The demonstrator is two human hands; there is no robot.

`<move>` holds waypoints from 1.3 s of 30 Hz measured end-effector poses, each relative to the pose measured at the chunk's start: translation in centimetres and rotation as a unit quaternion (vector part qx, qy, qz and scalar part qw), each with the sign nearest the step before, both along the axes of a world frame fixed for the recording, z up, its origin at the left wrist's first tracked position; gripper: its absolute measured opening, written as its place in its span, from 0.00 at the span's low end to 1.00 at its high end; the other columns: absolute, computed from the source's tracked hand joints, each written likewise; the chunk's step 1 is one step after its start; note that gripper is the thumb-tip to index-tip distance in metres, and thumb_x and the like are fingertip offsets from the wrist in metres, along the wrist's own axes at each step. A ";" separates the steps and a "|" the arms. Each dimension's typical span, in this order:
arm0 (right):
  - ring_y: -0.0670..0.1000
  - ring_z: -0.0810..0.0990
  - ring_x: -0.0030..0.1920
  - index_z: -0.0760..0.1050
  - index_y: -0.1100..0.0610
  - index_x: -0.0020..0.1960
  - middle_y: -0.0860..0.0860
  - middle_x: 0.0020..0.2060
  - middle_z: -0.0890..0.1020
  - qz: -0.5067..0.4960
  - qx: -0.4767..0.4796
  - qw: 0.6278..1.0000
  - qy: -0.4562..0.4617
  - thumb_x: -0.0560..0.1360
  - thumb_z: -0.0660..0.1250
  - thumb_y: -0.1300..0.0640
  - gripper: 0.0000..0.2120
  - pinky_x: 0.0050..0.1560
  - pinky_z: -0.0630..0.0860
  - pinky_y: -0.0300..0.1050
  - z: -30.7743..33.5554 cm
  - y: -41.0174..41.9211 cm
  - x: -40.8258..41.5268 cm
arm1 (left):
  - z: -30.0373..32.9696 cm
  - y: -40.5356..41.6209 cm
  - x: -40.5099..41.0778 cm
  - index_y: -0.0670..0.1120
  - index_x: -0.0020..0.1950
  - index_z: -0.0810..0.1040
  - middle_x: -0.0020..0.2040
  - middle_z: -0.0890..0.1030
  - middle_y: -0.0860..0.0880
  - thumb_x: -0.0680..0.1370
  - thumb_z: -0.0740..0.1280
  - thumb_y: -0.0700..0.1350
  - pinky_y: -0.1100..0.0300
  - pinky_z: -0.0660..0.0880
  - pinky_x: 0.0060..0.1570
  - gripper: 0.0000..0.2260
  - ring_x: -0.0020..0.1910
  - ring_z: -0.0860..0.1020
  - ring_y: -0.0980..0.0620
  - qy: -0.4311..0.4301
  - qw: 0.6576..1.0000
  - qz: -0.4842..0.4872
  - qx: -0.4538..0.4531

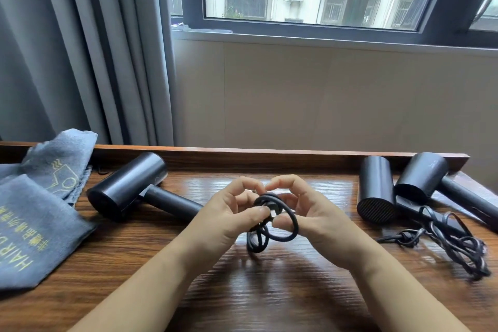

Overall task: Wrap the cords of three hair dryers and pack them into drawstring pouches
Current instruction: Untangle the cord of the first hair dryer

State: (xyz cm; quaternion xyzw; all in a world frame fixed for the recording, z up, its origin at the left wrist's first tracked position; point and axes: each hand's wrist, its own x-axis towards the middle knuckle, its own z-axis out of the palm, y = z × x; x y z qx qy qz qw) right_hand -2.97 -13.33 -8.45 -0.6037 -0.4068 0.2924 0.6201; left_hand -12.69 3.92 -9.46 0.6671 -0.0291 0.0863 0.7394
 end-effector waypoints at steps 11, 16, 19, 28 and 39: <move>0.53 0.75 0.66 0.76 0.50 0.64 0.48 0.60 0.80 -0.061 -0.075 0.966 -0.239 0.81 0.61 0.50 0.14 0.67 0.70 0.57 -0.5 -0.1 0.7 | 0.2 1.0 0.1 0.42 0.57 0.74 0.50 0.80 0.39 0.77 0.66 0.41 0.50 0.74 0.55 0.10 0.50 0.78 0.45 0.016 0.995 -0.028 -0.095; 0.51 0.78 0.51 0.80 0.52 0.57 0.51 0.48 0.80 -0.079 -0.060 0.970 -0.222 0.80 0.64 0.53 0.10 0.57 0.75 0.52 -0.6 -0.4 0.9 | 0.1 1.2 -0.1 0.41 0.60 0.76 0.56 0.77 0.34 0.78 0.65 0.40 0.43 0.73 0.63 0.11 0.55 0.76 0.39 0.056 0.974 -0.095 -0.197; 0.49 0.77 0.43 0.81 0.51 0.53 0.49 0.42 0.80 -0.097 -0.046 0.972 -0.207 0.77 0.68 0.51 0.08 0.47 0.74 0.46 -1.0 0.0 0.8 | 0.0 1.2 0.0 0.42 0.60 0.78 0.56 0.80 0.37 0.78 0.65 0.41 0.50 0.75 0.57 0.12 0.51 0.79 0.45 0.065 0.979 -0.084 -0.173; 0.60 0.81 0.48 0.78 0.48 0.54 0.55 0.46 0.84 -0.090 -0.022 0.977 -0.192 0.77 0.65 0.48 0.08 0.52 0.76 0.63 -1.3 0.3 0.6 | 0.6 1.1 -0.2 0.44 0.59 0.78 0.53 0.80 0.39 0.76 0.68 0.45 0.56 0.78 0.46 0.13 0.47 0.80 0.47 0.059 0.971 -0.121 -0.196; 0.58 0.69 0.31 0.77 0.51 0.47 0.62 0.30 0.73 -0.192 -0.002 0.966 -0.170 0.75 0.68 0.40 0.14 0.33 0.67 0.53 -1.6 0.5 1.1 | 0.1 -0.4 0.3 0.46 0.63 0.73 0.56 0.82 0.43 0.78 0.69 0.38 0.52 0.79 0.54 0.15 0.52 0.83 0.44 -0.037 0.994 0.099 0.041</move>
